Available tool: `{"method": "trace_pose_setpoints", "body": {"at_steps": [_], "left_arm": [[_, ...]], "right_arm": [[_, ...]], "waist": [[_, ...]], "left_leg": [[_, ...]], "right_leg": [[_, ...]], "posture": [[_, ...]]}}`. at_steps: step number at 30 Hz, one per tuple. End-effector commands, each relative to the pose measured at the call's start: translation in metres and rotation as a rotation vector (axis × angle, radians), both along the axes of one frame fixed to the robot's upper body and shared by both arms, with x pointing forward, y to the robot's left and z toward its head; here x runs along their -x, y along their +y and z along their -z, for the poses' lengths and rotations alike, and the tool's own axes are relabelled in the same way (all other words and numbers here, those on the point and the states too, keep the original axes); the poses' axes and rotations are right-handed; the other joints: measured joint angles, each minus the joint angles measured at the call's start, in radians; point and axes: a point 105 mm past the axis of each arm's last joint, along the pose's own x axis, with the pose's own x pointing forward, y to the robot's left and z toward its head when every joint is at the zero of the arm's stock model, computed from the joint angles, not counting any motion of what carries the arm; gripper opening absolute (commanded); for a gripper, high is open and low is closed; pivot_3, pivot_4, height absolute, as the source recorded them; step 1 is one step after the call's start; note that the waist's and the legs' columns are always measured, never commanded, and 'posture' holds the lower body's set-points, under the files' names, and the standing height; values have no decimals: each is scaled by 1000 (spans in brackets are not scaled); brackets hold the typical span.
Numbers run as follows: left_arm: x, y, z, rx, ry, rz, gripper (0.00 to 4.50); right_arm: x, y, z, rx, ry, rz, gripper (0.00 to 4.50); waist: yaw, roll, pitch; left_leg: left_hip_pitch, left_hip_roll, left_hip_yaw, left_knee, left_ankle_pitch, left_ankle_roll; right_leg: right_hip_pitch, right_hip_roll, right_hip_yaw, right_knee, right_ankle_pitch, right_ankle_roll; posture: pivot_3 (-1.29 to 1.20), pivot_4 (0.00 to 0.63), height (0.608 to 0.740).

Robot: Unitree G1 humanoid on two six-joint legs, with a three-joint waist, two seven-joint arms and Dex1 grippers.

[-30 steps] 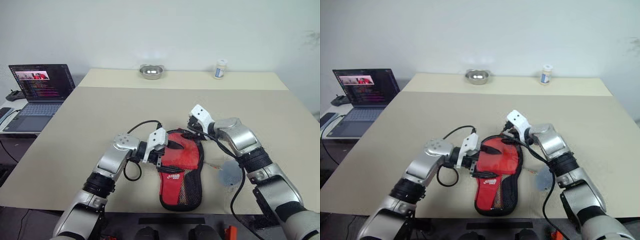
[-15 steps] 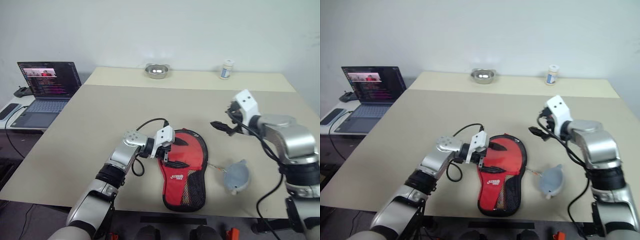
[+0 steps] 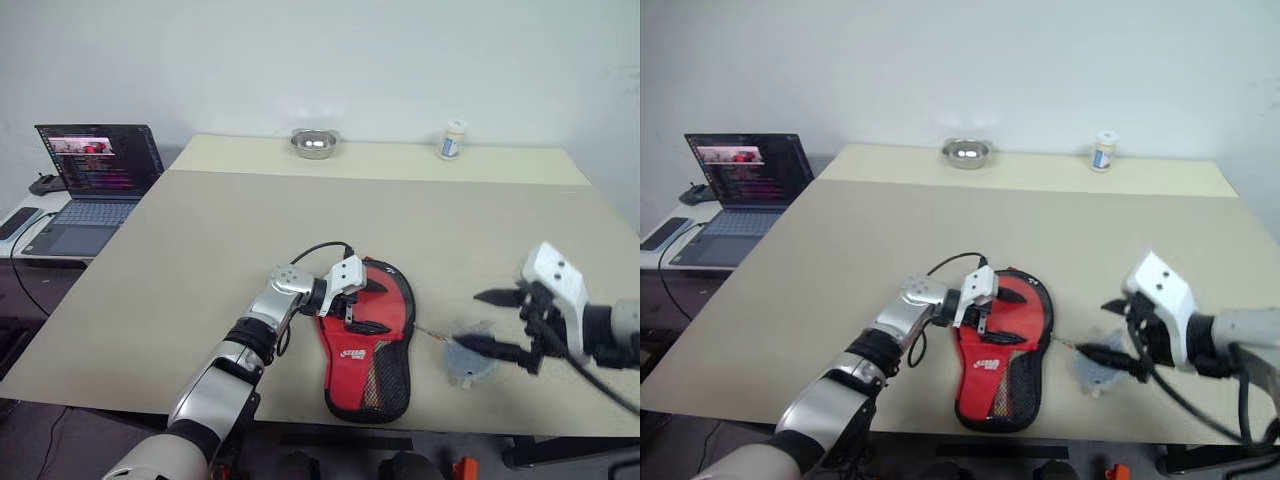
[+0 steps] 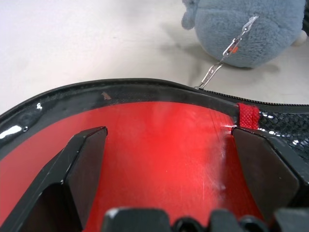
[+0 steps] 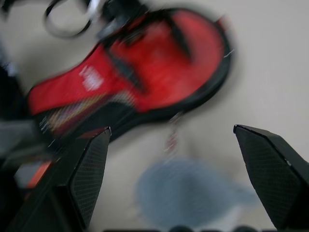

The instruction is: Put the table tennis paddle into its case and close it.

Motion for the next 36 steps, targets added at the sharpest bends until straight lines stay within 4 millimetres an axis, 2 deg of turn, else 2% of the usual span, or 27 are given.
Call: {"method": "trace_pose_setpoints", "body": {"at_steps": [1,11,17,21,28,32,36], "left_arm": [[5,5,18,-59,34,20,4500],[2,9,20,-89,20,28,4500],[4,11,24,-93,26,29,4500],[4,13,26,-100,26,28,4500],[9,11,34,-118,45,38,4500],[9,9,37,-120,66,32,4500],[12,2,35,-97,100,50,4500]], "right_arm": [[1,-1,10,64,-44,14,4474],[-7,-26,59,192,-19,116,4474],[-23,-23,69,208,-65,144,4474],[-32,-23,69,228,-101,164,3563],[-32,-21,63,319,-150,59,1278],[-17,-5,48,331,-140,-127,571],[15,1,46,362,-25,-300,292]], "waist": [[-1,0,0],[-3,-2,-1],[-4,-5,-4],[-5,-5,-4],[-5,-7,-5],[-3,-6,-6],[1,-6,-6]], "left_leg": [[0,0,0,0,0,0],[1,0,1,1,1,-1],[2,1,1,1,1,-1],[2,1,1,1,1,-1],[2,1,1,1,1,-1],[2,1,1,1,1,-1],[2,1,0,1,1,-1]], "right_leg": [[0,0,0,0,0,0],[1,1,1,0,-3,5],[1,2,1,1,-3,5],[1,2,1,0,-3,5],[1,2,1,1,-3,5],[1,2,1,0,-3,5],[2,2,0,-1,-3,5]], "posture": [[0,150,740],[0,150,740],[0,150,740],[0,150,740],[0,150,740],[0,150,740],[0,150,740]]}}
